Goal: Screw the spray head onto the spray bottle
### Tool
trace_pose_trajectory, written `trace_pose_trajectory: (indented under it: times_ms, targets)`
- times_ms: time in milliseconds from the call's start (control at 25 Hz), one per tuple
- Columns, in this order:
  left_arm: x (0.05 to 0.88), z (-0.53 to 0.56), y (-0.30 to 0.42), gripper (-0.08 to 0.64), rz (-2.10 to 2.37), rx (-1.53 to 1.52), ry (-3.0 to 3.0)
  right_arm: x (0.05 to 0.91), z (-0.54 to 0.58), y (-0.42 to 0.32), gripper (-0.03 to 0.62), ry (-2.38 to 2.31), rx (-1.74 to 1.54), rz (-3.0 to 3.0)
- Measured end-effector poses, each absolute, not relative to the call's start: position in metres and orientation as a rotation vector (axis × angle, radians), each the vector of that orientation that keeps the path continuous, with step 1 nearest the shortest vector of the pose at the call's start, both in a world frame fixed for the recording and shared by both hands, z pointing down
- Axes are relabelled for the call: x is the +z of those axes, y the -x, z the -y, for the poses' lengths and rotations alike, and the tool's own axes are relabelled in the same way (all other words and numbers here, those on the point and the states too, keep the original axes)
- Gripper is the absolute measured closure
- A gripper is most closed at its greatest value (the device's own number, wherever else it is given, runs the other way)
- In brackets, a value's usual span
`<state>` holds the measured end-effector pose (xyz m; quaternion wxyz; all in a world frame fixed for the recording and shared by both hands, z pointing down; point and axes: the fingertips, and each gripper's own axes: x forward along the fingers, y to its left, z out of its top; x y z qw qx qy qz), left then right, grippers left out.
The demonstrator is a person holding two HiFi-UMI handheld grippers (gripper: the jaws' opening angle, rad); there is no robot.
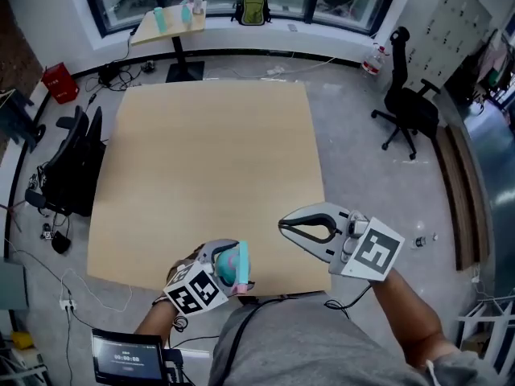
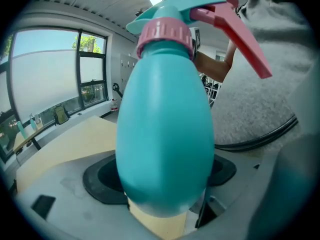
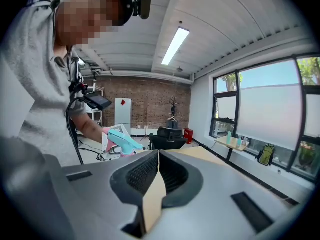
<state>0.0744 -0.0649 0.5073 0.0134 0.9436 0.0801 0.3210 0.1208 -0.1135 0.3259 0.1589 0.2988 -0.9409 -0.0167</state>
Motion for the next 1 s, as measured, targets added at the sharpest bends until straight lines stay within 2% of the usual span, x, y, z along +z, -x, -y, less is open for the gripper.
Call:
trace_pose_trajectory:
  times_ms: [160, 320, 680, 840, 1000]
  targets:
    - [0.488, 0.055, -0.067, 0.138, -0.383, 1.003, -2.926, 0.297, 0.103, -0.113, 0.584, -0.831, -0.074, 2.724]
    - [0.476, 0.050, -0.053, 0.138, -0.517, 1.009, -2.865, 0.271, 0.102, -0.089, 0.584, -0.581, -0.303, 2.726]
    - [0.468, -0.001, -0.051, 0.138, -0.742, 0.971, -2.735, 0.266, 0.066, -0.063, 0.574, -0.182, -0.240, 2.725]
    - [0.459, -0.005, -0.052, 0.138, -0.761, 0.968, -2.740, 0.261, 0.051, -0.065, 0.468, -0.070, -0.267, 2.661]
    - [0.466, 0.000, -0.048, 0.138, -0.724, 0.933, -2.731, 0.271, 0.056, -0.051, 0.460, -0.004, -0.261, 2.655]
